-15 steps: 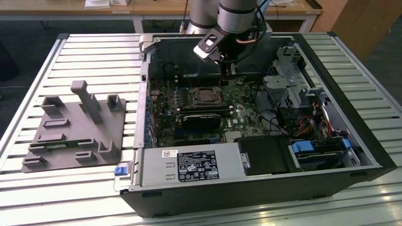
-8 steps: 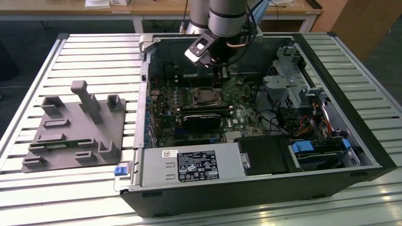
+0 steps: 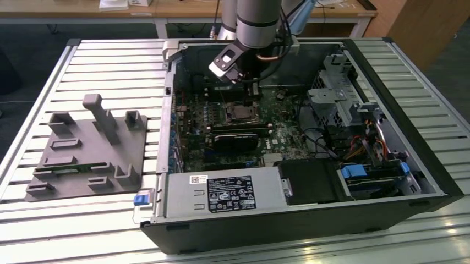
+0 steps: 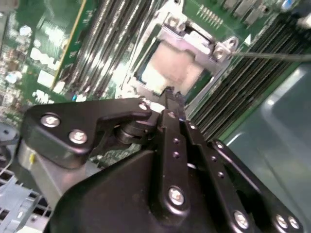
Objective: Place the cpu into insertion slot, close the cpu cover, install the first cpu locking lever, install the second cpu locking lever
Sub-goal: 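Close the cpu cover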
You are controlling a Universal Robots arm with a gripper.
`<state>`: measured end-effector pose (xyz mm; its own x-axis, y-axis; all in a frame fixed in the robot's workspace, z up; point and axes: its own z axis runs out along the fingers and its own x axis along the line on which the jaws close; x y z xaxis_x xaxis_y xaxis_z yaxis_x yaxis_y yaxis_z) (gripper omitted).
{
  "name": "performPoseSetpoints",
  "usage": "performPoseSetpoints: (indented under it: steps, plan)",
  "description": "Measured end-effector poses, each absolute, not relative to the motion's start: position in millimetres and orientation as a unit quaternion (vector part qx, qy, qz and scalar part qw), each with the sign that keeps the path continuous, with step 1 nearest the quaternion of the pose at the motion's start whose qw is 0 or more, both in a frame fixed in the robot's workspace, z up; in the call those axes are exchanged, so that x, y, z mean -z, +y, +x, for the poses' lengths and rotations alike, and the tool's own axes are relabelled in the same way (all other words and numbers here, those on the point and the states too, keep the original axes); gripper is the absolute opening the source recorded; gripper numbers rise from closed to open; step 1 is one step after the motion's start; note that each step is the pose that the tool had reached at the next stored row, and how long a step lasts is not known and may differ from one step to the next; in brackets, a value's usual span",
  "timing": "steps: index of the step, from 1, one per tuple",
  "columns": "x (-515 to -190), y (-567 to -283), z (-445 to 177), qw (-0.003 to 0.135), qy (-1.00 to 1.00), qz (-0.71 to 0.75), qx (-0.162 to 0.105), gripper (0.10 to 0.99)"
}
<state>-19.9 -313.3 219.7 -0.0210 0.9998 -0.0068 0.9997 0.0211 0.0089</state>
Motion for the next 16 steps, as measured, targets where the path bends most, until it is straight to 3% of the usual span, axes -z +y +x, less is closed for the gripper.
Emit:
performPoseSetpoints:
  steps: [16]
  plan:
    - [-205,-313,-49,0.006,0.715,0.700,-0.001,0.106]
